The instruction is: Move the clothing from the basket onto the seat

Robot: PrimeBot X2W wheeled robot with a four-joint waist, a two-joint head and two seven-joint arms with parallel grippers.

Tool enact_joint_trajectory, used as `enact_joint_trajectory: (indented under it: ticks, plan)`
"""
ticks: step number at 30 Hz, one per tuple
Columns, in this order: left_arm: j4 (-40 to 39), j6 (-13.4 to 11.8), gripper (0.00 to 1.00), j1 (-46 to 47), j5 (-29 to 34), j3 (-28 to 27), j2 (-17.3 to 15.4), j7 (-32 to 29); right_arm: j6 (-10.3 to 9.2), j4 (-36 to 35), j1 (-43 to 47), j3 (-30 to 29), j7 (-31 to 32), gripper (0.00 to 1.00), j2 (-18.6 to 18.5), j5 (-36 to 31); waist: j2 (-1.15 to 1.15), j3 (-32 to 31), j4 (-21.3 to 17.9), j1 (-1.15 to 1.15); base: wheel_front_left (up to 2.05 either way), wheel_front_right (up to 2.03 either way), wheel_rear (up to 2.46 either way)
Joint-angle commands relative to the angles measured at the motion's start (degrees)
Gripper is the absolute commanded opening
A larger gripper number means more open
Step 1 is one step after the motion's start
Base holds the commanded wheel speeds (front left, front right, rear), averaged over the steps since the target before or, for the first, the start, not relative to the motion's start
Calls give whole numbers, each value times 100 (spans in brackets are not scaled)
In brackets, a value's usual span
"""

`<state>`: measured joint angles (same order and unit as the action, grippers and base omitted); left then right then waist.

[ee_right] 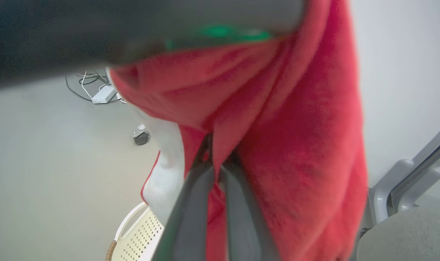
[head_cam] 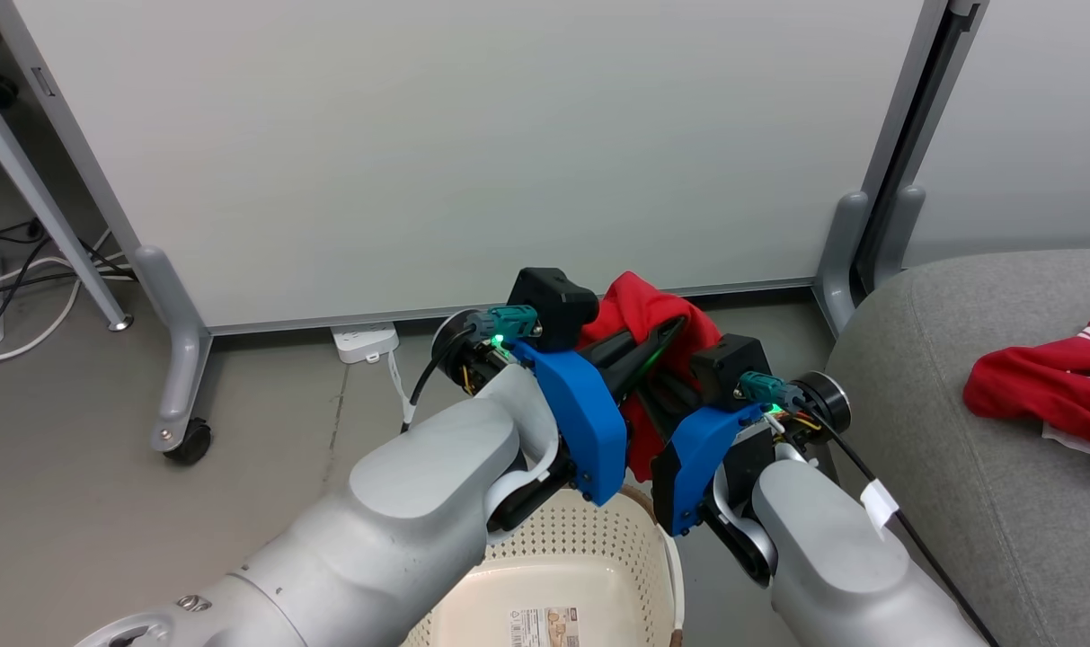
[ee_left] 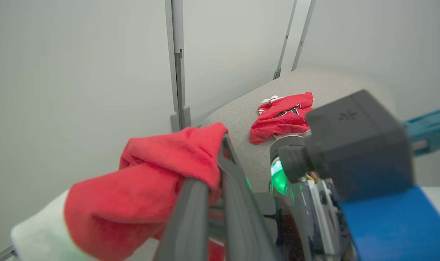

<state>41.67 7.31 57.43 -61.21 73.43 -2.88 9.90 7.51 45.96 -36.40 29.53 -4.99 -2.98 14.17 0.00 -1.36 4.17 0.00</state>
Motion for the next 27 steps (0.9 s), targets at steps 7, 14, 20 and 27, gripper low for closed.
enact_joint_trajectory:
  ticks: [7, 14, 20, 27]
  plan:
    - [89, 20, 0, -59, -21, 6, -4, -15, -4, 220, -135, 115, -143, 0, 14, 65, 0, -4, -68, 0, 0, 0, 0]
    - [125, 20, 0, -18, -42, 6, -5, -24, -4, 283, -169, 200, -197, 0, 15, 140, 0, 38, -104, 0, 0, 0, 0]
    - [163, 20, 0, -6, -57, 7, -5, 12, -5, 328, -198, 233, -225, 0, 15, 161, 0, 66, -110, 0, 0, 0, 0]
    - [231, 20, 0, -47, -75, 7, -7, 39, -4, 400, -208, 291, -254, 0, 15, 209, 0, 62, -142, 0, 0, 0, 0]
